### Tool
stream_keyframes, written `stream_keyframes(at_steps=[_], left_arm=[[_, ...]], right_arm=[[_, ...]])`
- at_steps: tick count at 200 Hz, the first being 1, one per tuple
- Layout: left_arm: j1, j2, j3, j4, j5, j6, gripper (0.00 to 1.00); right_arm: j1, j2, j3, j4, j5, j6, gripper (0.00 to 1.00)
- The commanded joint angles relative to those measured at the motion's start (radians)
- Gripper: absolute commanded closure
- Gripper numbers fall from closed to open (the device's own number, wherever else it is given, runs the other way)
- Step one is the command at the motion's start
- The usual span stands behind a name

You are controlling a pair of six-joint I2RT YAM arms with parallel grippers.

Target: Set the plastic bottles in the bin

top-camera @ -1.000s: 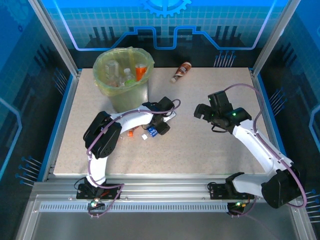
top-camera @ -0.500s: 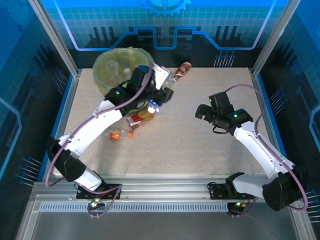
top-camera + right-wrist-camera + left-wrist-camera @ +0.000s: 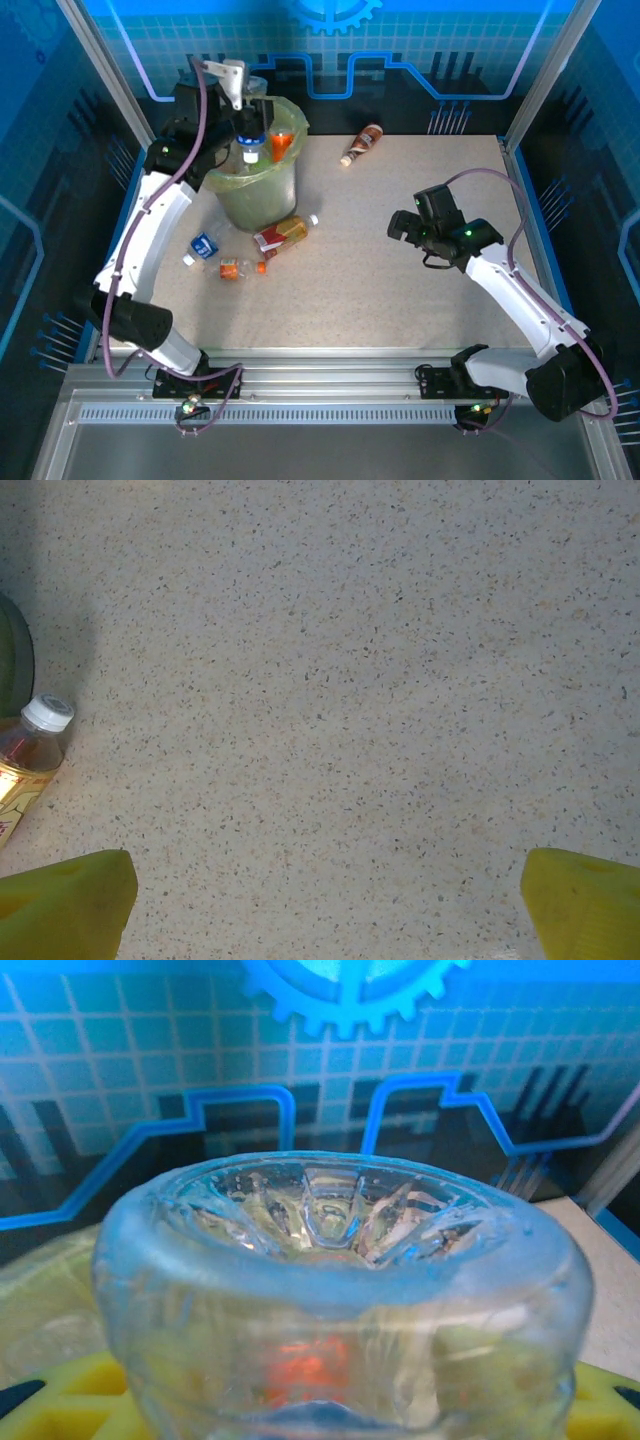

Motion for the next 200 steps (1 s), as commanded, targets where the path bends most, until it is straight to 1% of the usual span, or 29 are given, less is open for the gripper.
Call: stream_keyframes(at_steps=[1,55,102,154,173,200], left_arm=[[0.049,0.071,0.084,-0.025,0.042,-0.013,0.55],[0.117,0.234,0.226,-0.142,0.059,0.017,0.54],[0.133,0.297,0.227,-0.179,0.055,0.027,0.53],[0.133,0.337,0.196,-0.183,0.085,-0.006,0.42],[0.132,0.349,0.203,-0.187,0.083,-0.021,0.33],[0.133,0.369,0.235,-0.219,0.083,-0.031,0.17]], right_arm=[[0.021,0.012,0.022,-0.003,0.022,-0.013,0.00],[0.045,0.032,0.044,-0.011,0.031,-0.015,0.00],[0.054,0.043,0.053,-0.016,0.034,-0.014,0.00],[0.058,0.057,0.066,-0.021,0.036,-0.017,0.00],[0.060,0.059,0.067,-0.020,0.036,-0.019,0.00],[0.062,0.059,0.069,-0.022,0.039,-0.020,0.00]])
